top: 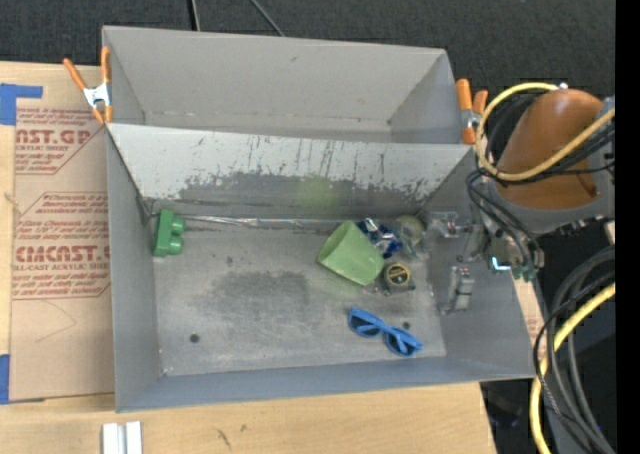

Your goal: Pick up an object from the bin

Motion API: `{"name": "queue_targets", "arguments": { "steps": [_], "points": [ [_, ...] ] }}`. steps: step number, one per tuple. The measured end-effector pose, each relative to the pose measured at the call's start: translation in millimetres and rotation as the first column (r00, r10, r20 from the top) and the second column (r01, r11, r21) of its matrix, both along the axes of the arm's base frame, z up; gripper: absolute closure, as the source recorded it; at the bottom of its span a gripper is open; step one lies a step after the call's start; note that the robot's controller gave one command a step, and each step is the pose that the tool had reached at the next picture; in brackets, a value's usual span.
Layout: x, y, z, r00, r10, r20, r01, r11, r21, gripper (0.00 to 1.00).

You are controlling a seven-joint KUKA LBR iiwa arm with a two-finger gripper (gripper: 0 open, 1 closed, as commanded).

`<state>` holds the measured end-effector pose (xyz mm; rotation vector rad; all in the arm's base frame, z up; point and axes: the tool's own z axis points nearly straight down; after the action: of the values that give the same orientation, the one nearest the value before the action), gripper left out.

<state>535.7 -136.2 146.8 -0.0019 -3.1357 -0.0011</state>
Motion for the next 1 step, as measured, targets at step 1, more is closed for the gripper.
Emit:
{"name": "queue_targets", "arguments": {
  "steps": [1],
  "points": [
    [44.5,44.6,-78.1,0.995,0.097,0.013,-0.097,0.995,-0.003,0.0]
  ]
}}
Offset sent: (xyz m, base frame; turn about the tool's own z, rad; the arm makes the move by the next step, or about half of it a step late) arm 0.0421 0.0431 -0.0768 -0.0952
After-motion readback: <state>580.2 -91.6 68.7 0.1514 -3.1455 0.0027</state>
